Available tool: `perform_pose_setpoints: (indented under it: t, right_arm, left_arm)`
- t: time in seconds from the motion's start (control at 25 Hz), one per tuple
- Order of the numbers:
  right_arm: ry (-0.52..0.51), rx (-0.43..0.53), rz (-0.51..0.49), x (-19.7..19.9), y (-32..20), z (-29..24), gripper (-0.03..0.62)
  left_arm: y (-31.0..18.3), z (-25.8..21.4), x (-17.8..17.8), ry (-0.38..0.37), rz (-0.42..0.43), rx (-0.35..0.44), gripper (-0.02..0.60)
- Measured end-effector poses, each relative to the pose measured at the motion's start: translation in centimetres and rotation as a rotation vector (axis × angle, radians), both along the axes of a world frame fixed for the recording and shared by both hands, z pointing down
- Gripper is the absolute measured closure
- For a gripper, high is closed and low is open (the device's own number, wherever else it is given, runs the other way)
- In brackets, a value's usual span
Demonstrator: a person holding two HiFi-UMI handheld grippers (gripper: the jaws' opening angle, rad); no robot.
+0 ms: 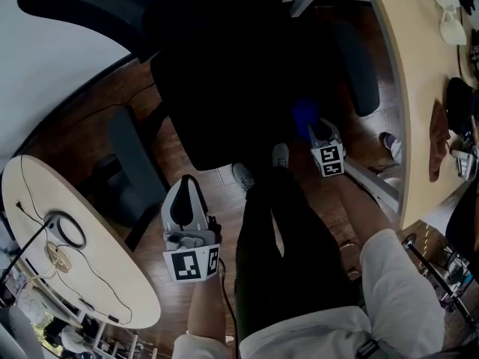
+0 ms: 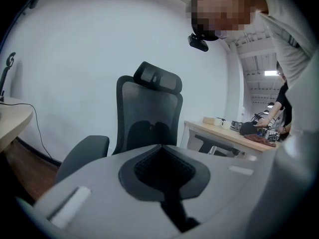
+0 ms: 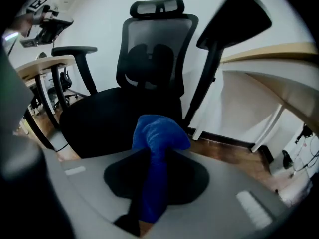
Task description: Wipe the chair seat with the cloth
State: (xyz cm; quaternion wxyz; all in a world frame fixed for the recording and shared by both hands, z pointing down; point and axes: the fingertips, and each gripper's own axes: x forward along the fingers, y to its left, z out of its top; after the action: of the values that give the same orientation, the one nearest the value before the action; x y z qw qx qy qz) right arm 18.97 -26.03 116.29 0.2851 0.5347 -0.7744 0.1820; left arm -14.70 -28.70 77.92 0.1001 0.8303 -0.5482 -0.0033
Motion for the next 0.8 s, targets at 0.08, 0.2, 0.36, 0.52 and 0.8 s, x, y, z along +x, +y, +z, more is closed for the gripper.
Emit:
perform_pose_setpoints:
  t: [0.08, 0.2, 0.36, 0.52, 0.8]
  right_arm:
    - [-0.004, 0.002, 0.000, 1.5, -0.1, -0.3, 0.503]
    - [-0.021, 0.004, 0.019, 1.0, -0.1, -0.3, 0.503]
    - [-0.105, 0.114, 0.042, -3.4, -2.3, -6.2, 0.503]
    - [-0.261, 0.229, 0.080, -9.3, -2.3, -25.9, 0.503]
    - [-0.279, 0.531, -0.004, -16.4, -4.9, -69.3, 0.500]
  left_arm:
    - [0.0, 0.6, 0.4, -0.004, 0.009, -0.007, 0.578]
    - [0.2, 1.7, 1.0, -0.002, 0.016, -0.028, 0.578]
    - [0.1, -0.2, 2.0, -0.004, 0.028, -0.006, 0.578]
    - [0.7, -9.1, 1.4, -0.022, 0.028, -0.011, 0.578]
    - [-2.5, -34.8, -1.7, -0.024, 0.015, 0.169, 0.578]
